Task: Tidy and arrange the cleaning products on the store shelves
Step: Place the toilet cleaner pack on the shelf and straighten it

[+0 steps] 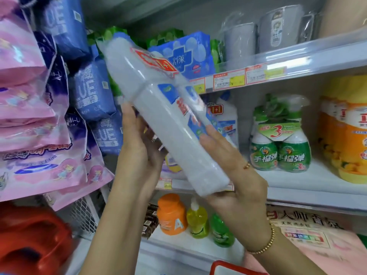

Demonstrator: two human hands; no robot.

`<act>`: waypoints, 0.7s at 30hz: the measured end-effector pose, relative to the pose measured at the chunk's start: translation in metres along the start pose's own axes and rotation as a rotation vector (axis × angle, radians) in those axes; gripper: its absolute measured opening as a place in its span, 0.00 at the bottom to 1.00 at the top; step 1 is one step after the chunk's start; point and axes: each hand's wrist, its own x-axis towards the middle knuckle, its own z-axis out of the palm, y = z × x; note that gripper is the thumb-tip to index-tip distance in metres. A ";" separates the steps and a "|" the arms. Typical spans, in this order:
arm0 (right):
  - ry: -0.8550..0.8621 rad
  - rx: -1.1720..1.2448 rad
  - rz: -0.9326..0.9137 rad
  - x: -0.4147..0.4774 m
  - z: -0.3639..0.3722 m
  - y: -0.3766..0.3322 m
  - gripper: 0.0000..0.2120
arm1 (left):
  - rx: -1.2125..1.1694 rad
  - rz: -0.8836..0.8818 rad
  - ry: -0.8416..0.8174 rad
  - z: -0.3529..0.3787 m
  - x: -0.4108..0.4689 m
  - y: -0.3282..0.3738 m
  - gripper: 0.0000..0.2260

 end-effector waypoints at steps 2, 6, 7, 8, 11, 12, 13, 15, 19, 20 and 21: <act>0.155 0.391 0.268 0.008 -0.001 -0.020 0.30 | 0.039 -0.021 0.028 -0.005 0.005 -0.002 0.26; 0.232 0.921 0.563 0.024 -0.006 -0.019 0.30 | 0.045 -0.151 0.116 -0.029 0.011 -0.013 0.31; 0.224 1.040 0.640 0.026 -0.009 -0.012 0.28 | 0.023 -0.200 0.106 -0.036 0.010 -0.014 0.26; 0.213 1.152 0.713 0.028 -0.012 -0.004 0.26 | -0.013 -0.242 0.080 -0.043 0.009 -0.015 0.22; 0.138 1.290 0.847 0.027 -0.019 0.014 0.23 | -0.141 -0.273 -0.020 -0.053 0.003 -0.017 0.26; 0.114 1.263 0.864 0.028 -0.021 0.019 0.25 | -0.150 -0.242 0.000 -0.054 0.002 -0.018 0.32; 0.082 1.186 0.872 0.030 -0.024 0.023 0.30 | -0.145 -0.199 0.040 -0.054 0.003 -0.017 0.37; 0.018 0.825 0.836 0.034 -0.027 0.025 0.43 | -0.070 -0.083 0.103 -0.050 0.006 -0.015 0.42; -0.275 -0.192 0.523 0.021 -0.001 0.005 0.53 | 0.062 0.078 0.225 -0.025 0.003 -0.006 0.30; -0.323 -0.357 0.424 0.013 0.013 -0.005 0.52 | 0.073 0.095 0.266 -0.018 0.001 -0.004 0.24; -0.299 -0.505 0.326 0.004 0.025 -0.009 0.51 | 0.102 0.103 0.303 -0.012 -0.001 -0.003 0.20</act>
